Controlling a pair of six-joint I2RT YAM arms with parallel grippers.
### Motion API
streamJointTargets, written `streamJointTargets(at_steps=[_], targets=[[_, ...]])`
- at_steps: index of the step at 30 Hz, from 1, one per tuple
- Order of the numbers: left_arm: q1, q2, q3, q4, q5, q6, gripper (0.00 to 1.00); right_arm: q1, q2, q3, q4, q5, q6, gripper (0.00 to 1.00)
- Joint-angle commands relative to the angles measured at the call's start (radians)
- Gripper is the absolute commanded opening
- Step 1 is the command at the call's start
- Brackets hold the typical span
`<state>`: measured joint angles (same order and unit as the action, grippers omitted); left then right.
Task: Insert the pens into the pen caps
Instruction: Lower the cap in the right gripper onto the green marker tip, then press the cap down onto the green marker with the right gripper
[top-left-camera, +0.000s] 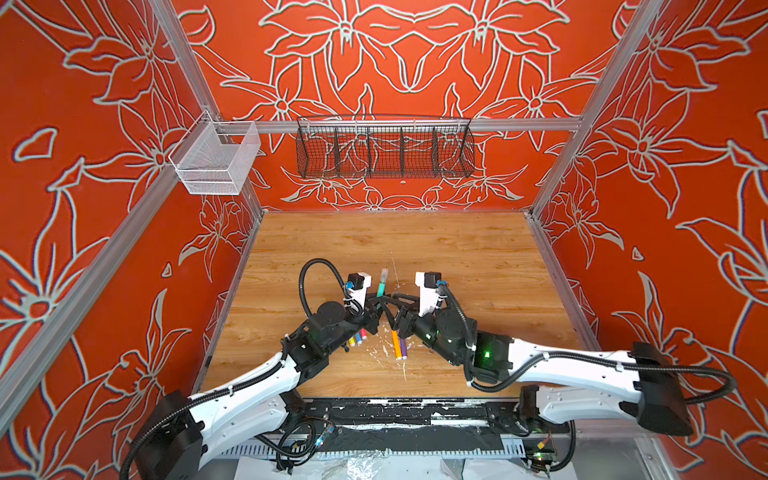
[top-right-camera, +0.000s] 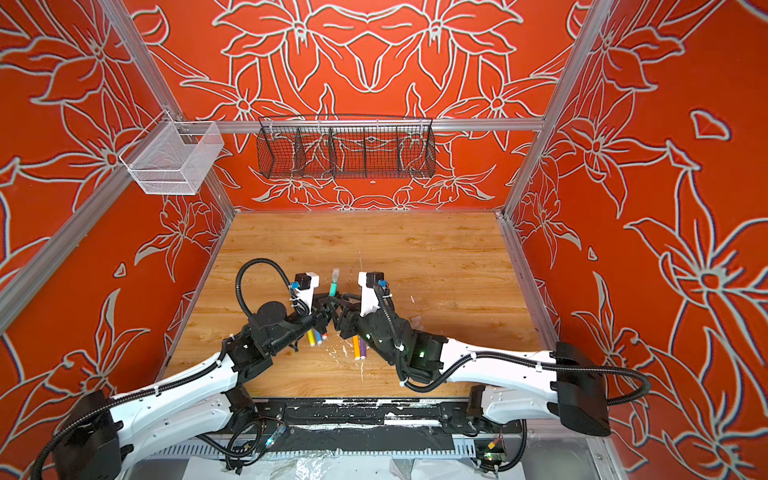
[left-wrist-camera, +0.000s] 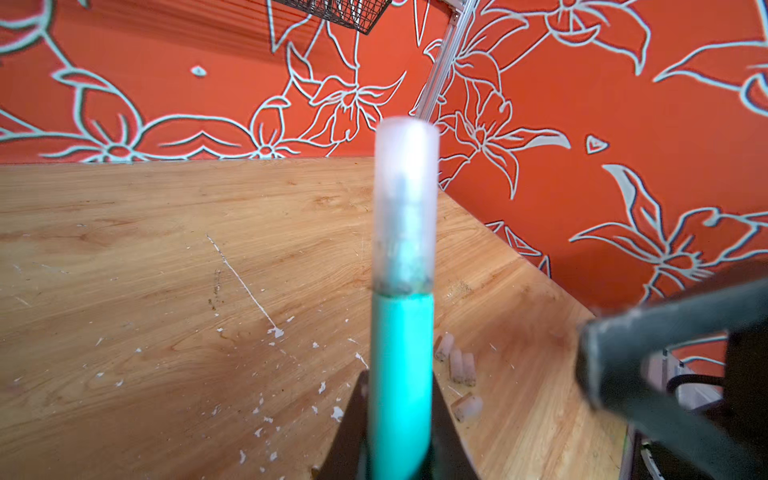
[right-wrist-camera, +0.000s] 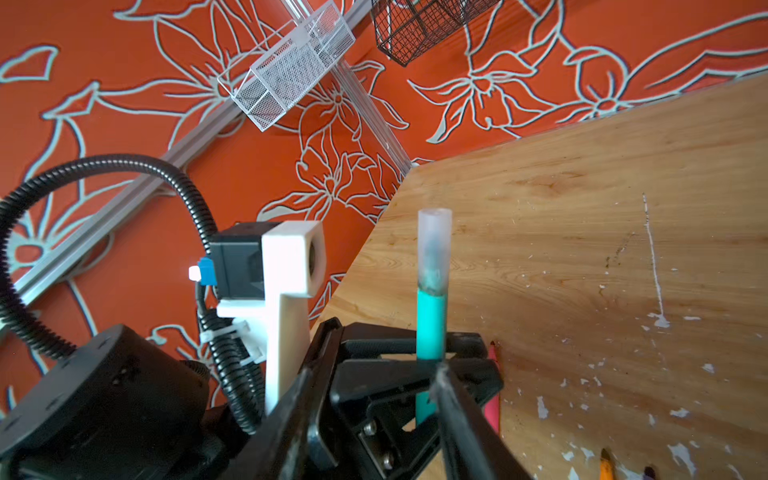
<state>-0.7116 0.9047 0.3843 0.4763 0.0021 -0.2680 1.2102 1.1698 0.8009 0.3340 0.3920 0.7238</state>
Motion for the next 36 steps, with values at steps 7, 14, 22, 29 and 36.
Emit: streamJointTargets(at_steps=[7,14,22,29,36], targets=[[0.003,-0.062,-0.017,0.058,-0.014,0.039,0.00,-0.129,-0.056,0.170,-0.233,-0.125,-0.006,0.53],[0.003,-0.061,-0.015,0.068,0.039,0.038,0.00,-0.178,0.079,0.328,-0.307,-0.211,-0.001,0.54],[0.003,-0.061,-0.008,0.062,0.055,0.037,0.00,-0.183,0.213,0.432,-0.348,-0.237,-0.004,0.52],[0.003,-0.061,-0.010,0.064,0.053,0.036,0.00,-0.184,0.253,0.447,-0.351,-0.245,0.000,0.37],[0.003,-0.058,-0.004,0.055,0.022,0.019,0.00,-0.176,0.258,0.404,-0.339,-0.255,0.042,0.00]])
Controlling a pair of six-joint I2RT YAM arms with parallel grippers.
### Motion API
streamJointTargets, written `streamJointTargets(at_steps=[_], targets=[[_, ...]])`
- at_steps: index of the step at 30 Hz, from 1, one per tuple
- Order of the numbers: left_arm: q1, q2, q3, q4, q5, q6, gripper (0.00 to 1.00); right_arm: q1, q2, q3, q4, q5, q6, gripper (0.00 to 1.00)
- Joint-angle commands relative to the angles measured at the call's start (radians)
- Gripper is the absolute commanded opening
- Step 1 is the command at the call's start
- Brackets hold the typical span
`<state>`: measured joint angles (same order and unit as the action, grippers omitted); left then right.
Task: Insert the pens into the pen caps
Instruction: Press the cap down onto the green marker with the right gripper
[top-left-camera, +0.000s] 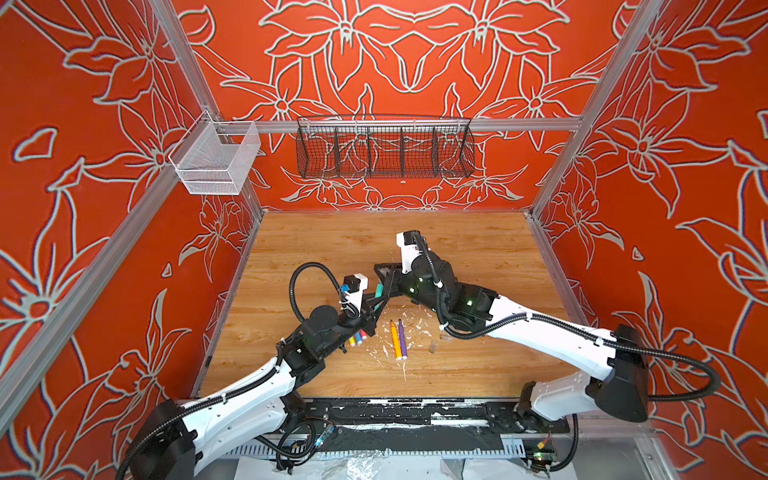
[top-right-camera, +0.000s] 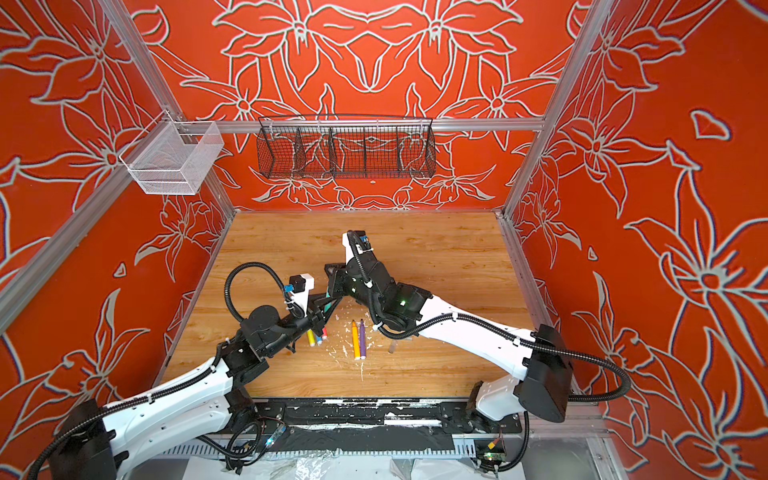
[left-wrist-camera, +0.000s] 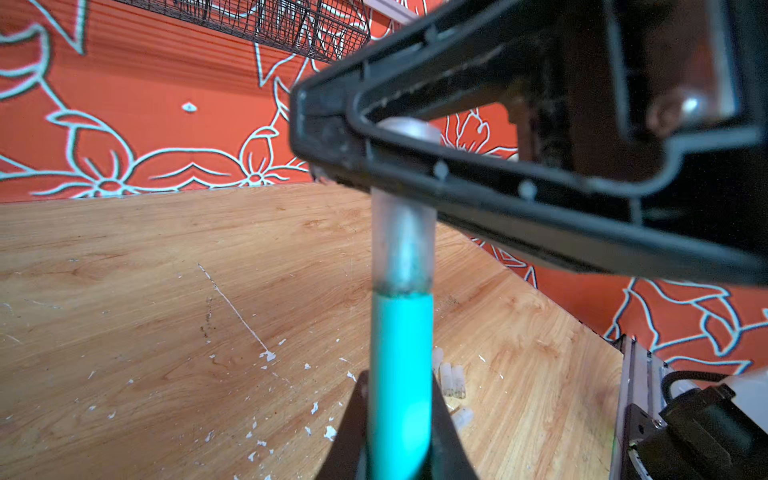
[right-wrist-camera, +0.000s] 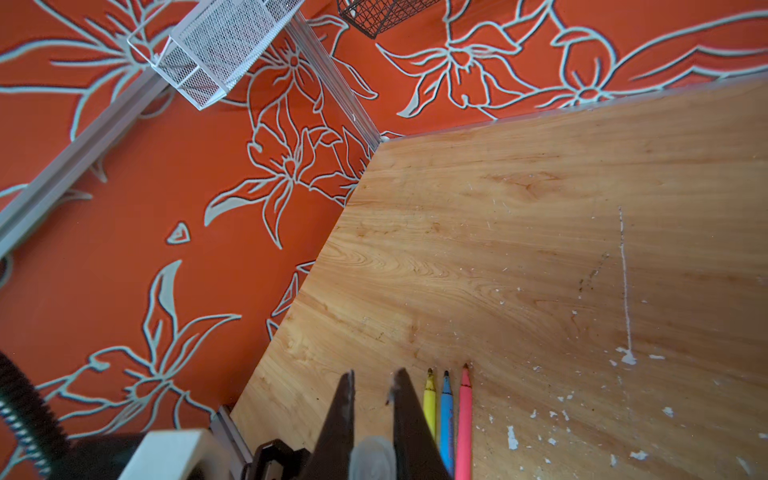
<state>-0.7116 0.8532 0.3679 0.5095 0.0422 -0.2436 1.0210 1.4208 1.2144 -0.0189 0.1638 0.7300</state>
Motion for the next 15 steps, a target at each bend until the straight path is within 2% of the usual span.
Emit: streamJointTargets(at_steps=[1,5,8,15], targets=[[0.003,-0.006,0.012,0.021,-0.024,-0.010,0.00,0.018,0.009,-0.015,0.017,-0.028,0.036,0.00],[0.003,-0.003,0.031,0.001,-0.005,-0.009,0.00,0.055,0.023,-0.033,0.021,-0.021,0.035,0.00],[0.012,0.000,0.052,-0.006,-0.042,-0.009,0.00,0.091,0.021,-0.063,0.023,-0.003,0.037,0.00],[0.047,-0.011,0.223,-0.096,-0.121,0.045,0.00,0.140,0.027,-0.173,0.108,-0.024,0.090,0.00]])
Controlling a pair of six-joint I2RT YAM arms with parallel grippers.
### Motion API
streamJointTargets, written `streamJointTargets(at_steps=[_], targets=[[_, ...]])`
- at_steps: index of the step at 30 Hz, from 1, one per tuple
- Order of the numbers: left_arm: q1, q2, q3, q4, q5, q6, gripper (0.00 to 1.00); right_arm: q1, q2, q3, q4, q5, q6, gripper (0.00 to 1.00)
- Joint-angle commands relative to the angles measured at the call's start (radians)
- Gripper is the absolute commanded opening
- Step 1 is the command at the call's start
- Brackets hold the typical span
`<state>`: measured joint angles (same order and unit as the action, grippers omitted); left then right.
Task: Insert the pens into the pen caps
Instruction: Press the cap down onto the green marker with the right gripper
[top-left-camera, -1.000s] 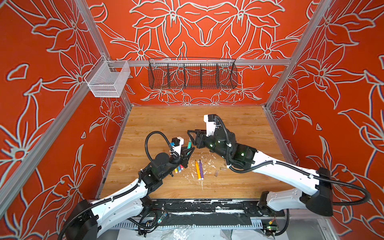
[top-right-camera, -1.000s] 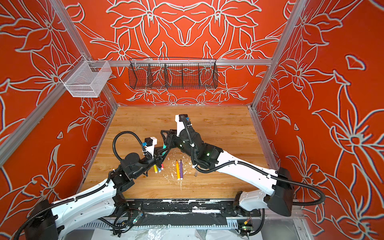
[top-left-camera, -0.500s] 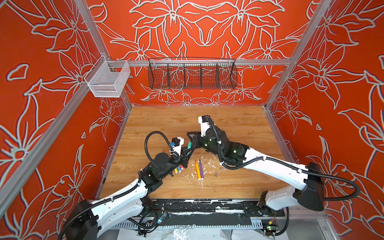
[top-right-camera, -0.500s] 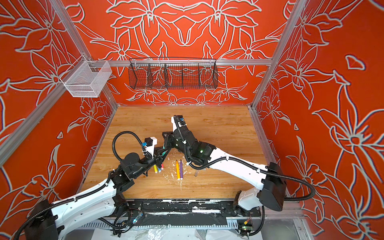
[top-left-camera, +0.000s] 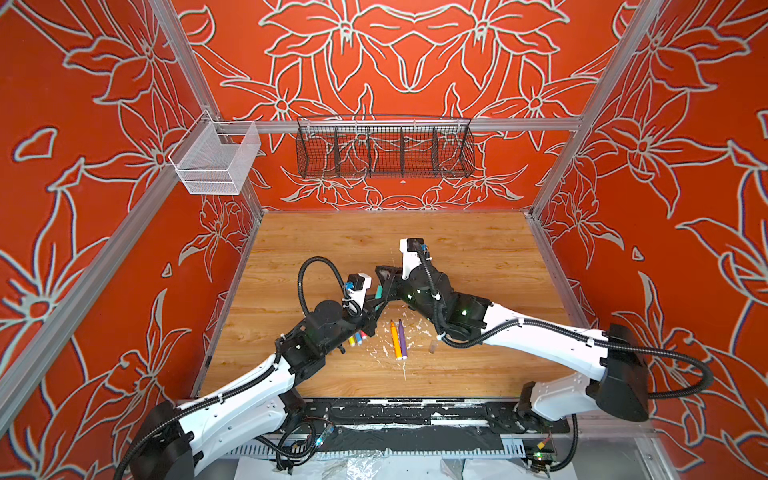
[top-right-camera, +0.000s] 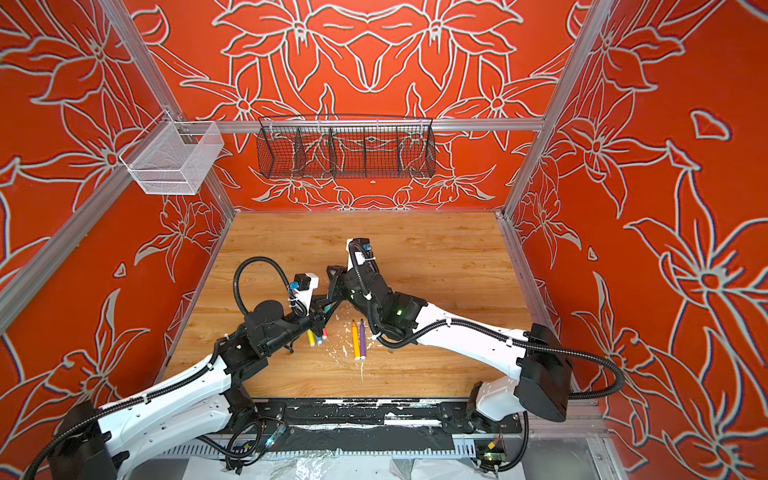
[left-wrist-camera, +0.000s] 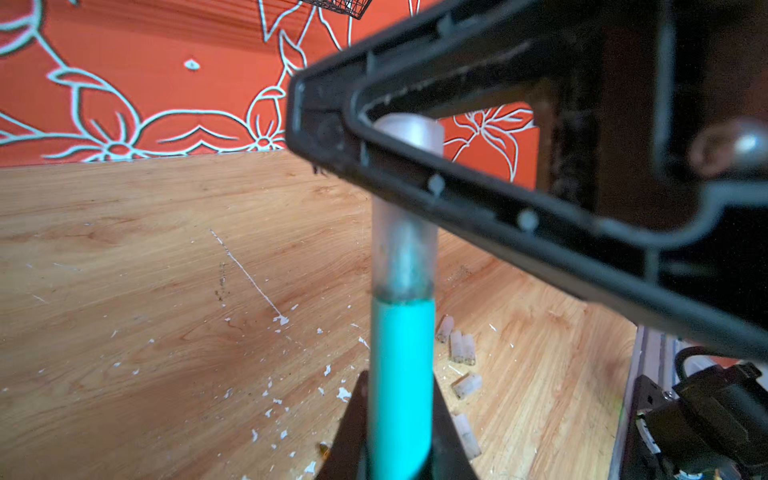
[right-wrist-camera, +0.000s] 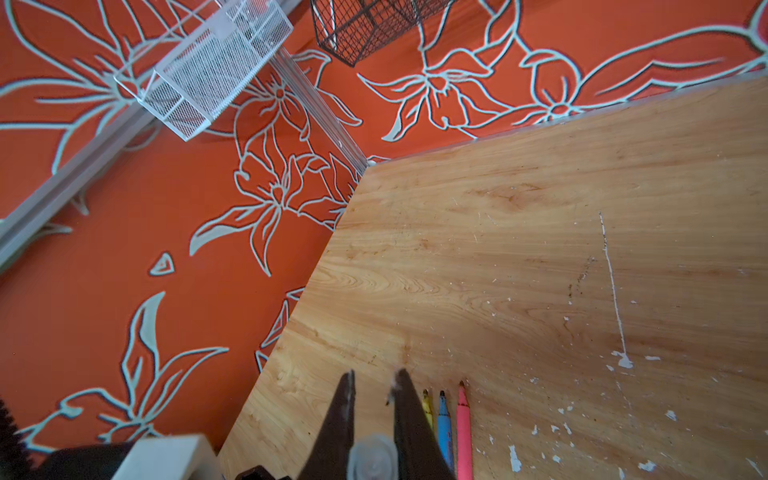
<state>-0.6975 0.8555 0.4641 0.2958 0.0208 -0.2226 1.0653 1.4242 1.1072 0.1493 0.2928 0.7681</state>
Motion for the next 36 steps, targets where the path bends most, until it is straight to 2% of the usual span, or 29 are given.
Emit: streamJointTargets(at_steps=[1,6,10,13,21,32,36], targets=[[0.039,-0.011,0.147,0.115,-0.111,0.023,0.00,0.107,0.024,-0.076,-0.049,-0.153,0.055,0.00],[0.101,0.029,0.268,0.079,-0.084,0.002,0.00,0.161,0.027,-0.133,0.036,-0.180,0.070,0.00],[0.182,0.031,0.311,0.077,-0.067,-0.053,0.00,0.202,0.008,-0.172,0.099,-0.190,0.072,0.00],[0.224,0.034,0.337,0.056,-0.063,-0.042,0.00,0.233,-0.012,-0.189,0.126,-0.197,0.073,0.00],[0.242,0.016,0.344,0.065,-0.092,0.035,0.00,0.286,-0.025,-0.190,0.147,-0.220,0.079,0.00],[0.336,-0.014,0.343,0.090,-0.090,-0.071,0.00,0.301,-0.044,-0.231,0.196,-0.211,0.114,0.00],[0.370,-0.003,0.352,0.092,-0.046,-0.109,0.00,0.313,-0.025,-0.216,0.222,-0.230,0.108,0.00]])
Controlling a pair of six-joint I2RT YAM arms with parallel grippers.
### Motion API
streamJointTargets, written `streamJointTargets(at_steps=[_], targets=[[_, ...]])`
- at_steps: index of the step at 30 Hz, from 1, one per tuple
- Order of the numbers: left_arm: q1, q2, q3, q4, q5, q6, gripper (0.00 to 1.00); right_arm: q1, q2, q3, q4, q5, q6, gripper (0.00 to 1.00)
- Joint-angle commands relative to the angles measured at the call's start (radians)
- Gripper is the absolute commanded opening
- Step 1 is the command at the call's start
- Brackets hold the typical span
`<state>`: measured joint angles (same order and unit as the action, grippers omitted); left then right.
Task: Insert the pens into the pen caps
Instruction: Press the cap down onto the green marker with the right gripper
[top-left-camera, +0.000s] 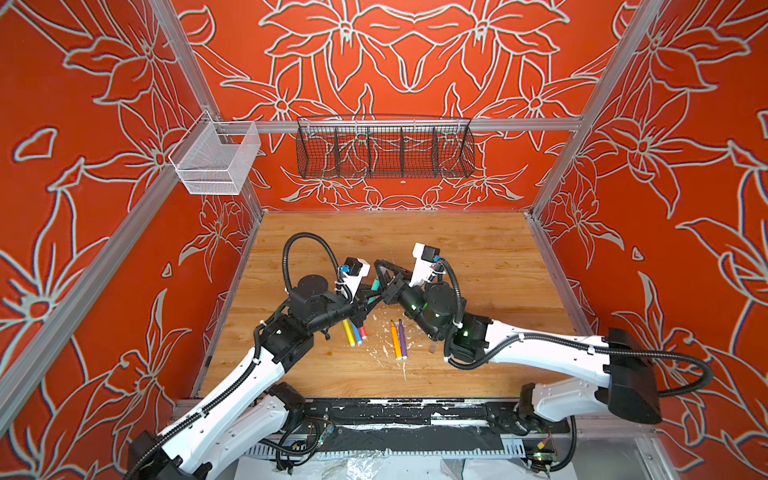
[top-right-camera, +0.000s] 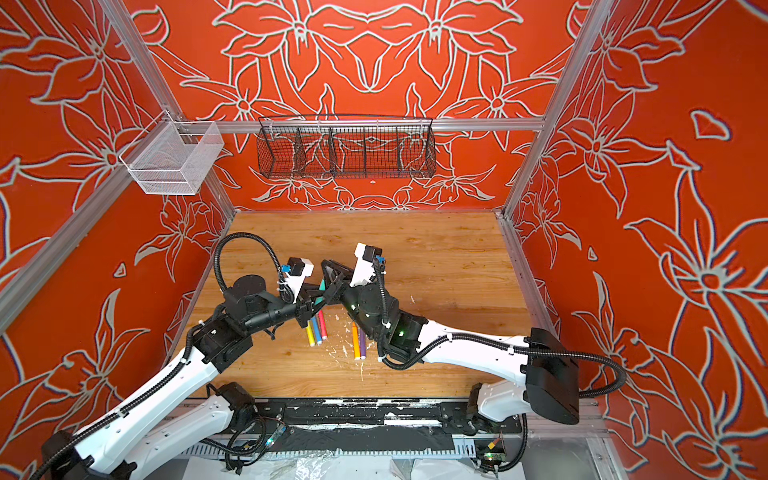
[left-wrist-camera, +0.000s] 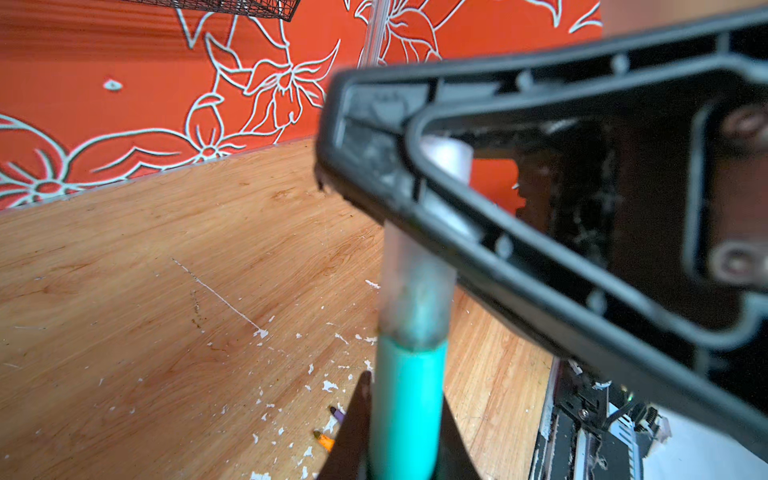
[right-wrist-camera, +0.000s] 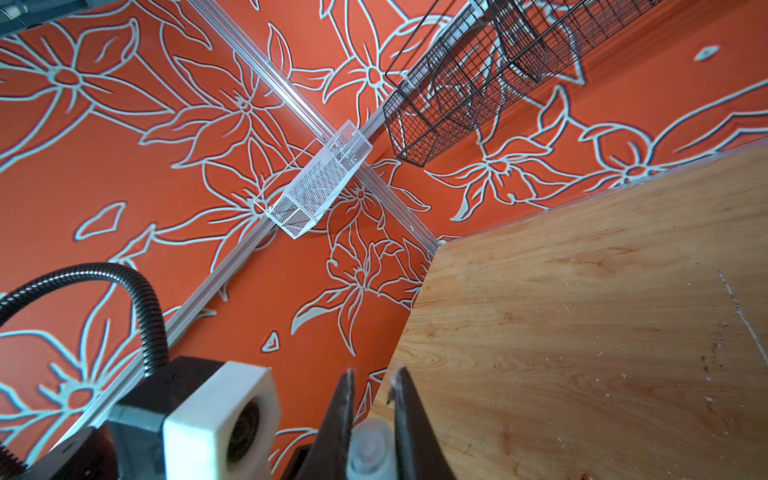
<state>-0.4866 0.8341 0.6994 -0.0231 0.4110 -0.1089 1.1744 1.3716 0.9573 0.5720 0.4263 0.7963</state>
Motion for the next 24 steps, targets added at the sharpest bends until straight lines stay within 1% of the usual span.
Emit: streamJointTargets(at_steps=[1,5,6,8,10,12,13,15,16,18,21,24], targets=[[0.173,0.020,0.118,0.410,-0.415,-0.235,0.00,0.207,0.031,-0.061,-0.196,-0.371,0.070,0.00],[0.239,0.026,0.110,0.435,-0.329,-0.292,0.00,0.208,0.051,-0.080,-0.083,-0.430,0.049,0.00],[0.251,0.026,0.110,0.438,-0.311,-0.300,0.00,0.208,0.054,-0.074,-0.079,-0.441,0.039,0.00],[0.261,0.021,0.111,0.439,-0.302,-0.294,0.00,0.208,0.057,-0.059,-0.091,-0.450,0.020,0.00],[0.261,0.015,0.116,0.425,-0.304,-0.264,0.00,0.208,0.051,-0.061,-0.099,-0.438,0.009,0.00],[0.260,-0.006,0.113,0.400,-0.333,-0.216,0.00,0.207,0.031,-0.058,-0.122,-0.408,-0.006,0.00],[0.260,-0.018,0.103,0.399,-0.357,-0.198,0.00,0.208,0.017,-0.047,-0.163,-0.381,-0.013,0.00],[0.253,-0.041,0.093,0.373,-0.408,-0.148,0.00,0.208,-0.004,0.003,-0.315,-0.307,0.002,0.00],[0.245,-0.045,0.089,0.364,-0.442,-0.132,0.00,0.209,-0.008,0.025,-0.368,-0.293,0.004,0.00],[0.235,-0.044,0.094,0.360,-0.478,-0.118,0.00,0.208,-0.004,0.040,-0.393,-0.312,0.031,0.00],[0.171,-0.033,0.122,0.330,-0.546,-0.030,0.00,0.210,0.019,0.055,-0.393,-0.364,0.070,0.00],[0.128,-0.030,0.116,0.335,-0.609,0.004,0.00,0.209,0.035,0.069,-0.408,-0.373,0.090,0.00]])
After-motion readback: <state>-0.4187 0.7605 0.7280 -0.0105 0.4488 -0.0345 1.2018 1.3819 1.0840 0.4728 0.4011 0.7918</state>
